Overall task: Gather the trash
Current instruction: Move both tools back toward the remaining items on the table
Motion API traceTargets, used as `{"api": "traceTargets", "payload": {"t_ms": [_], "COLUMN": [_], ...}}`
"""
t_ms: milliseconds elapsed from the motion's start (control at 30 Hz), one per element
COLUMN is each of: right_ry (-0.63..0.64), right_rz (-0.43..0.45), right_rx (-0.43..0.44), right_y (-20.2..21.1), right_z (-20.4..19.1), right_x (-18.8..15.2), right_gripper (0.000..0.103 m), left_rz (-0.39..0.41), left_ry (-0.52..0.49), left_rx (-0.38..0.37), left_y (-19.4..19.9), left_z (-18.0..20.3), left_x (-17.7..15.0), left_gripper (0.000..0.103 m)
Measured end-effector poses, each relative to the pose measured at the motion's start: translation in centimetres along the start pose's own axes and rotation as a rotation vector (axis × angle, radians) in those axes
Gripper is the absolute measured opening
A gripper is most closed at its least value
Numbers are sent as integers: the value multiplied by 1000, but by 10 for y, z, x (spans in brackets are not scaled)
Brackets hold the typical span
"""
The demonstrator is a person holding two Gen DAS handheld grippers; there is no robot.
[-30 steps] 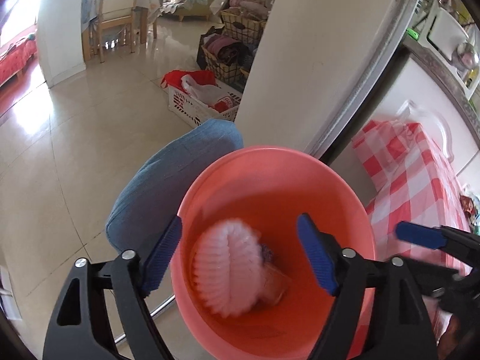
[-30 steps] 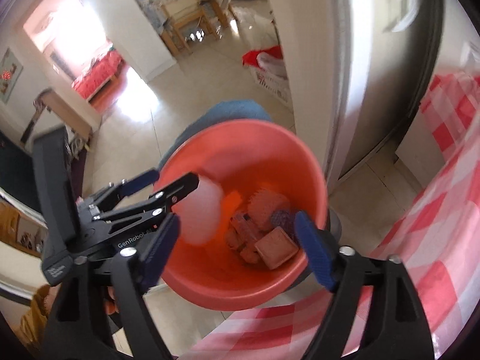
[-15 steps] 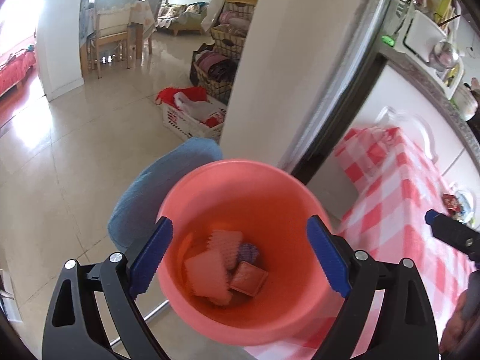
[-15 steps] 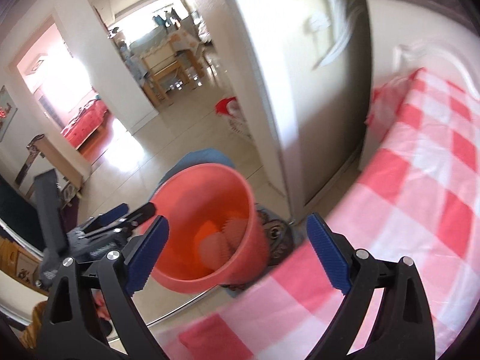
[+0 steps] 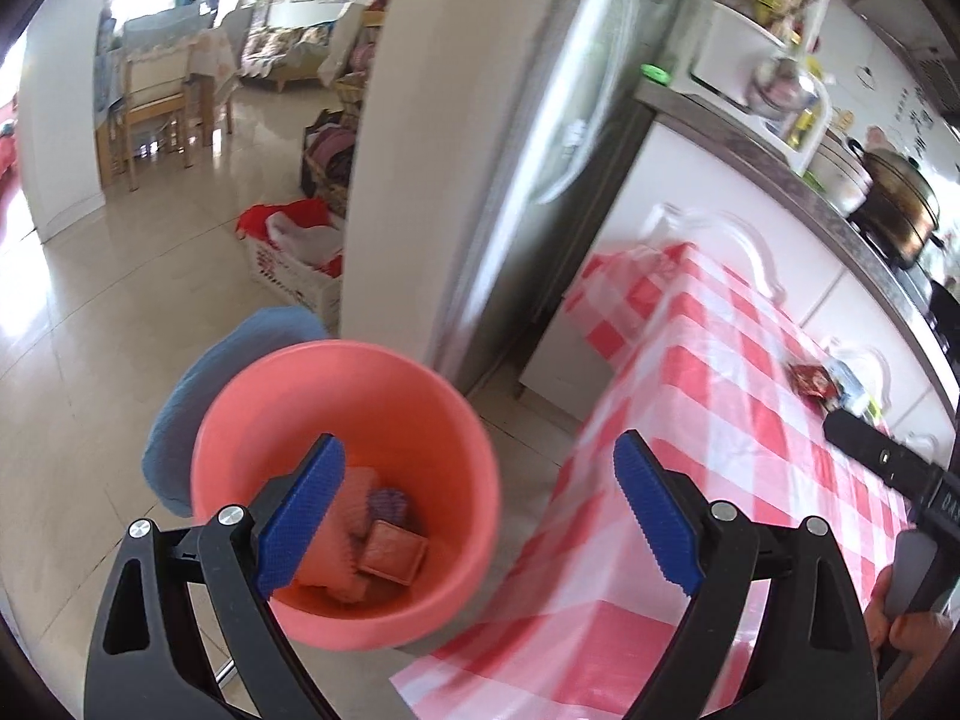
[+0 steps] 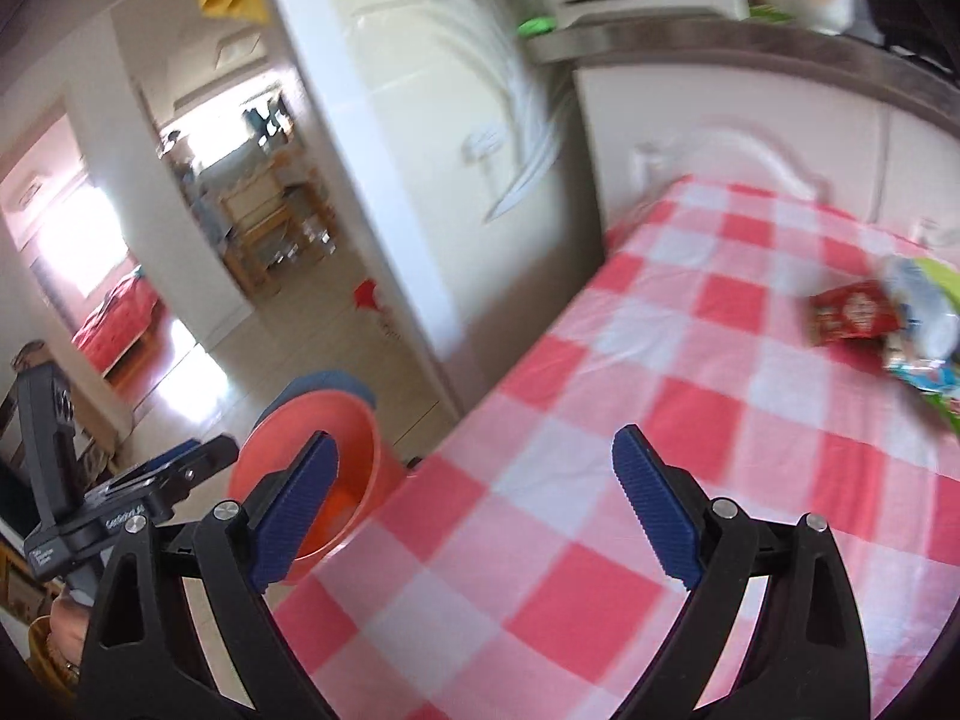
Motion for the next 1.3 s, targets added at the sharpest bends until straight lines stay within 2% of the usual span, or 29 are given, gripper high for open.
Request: {"api": "traceTargets", "payload": {"t_ms": [233,667,1000,1133,1300], "right_ry": [-77,-242,-365,-436,-533], "right_rz": [92,173,237,274,311], "right_rx": [-47,-40,-70,-82,-67], "right_y": [39,80,114,131,149], "right_z": [48,138,210,245,292], "right_x": [-9,-41,-58,-65,-64], "right_gripper": [94,94,94,94,94], "left_rz": [-18,-34,-62,-81,-99], "left_ry": [-70,-239,-352,-373,-381], "left_rx": [-24,-41,-74,-120,-214], "left_y": [3,5,-15,-28,-53], "left_z": [46,143,223,253,295], "left_x": [-7,-17,-20,-16,1], "left_gripper": [90,90,91,90,90]}}
Point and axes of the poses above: each gripper's, at about its wrist camera, not at the fingertips, and y roughly against the way its jaws point, z to its right, x to its top, the point moved 6 cm from there along -y, roughly the way its jaws point, and after that the axes turned 13 degrees about -z, right-handed, at the moved point
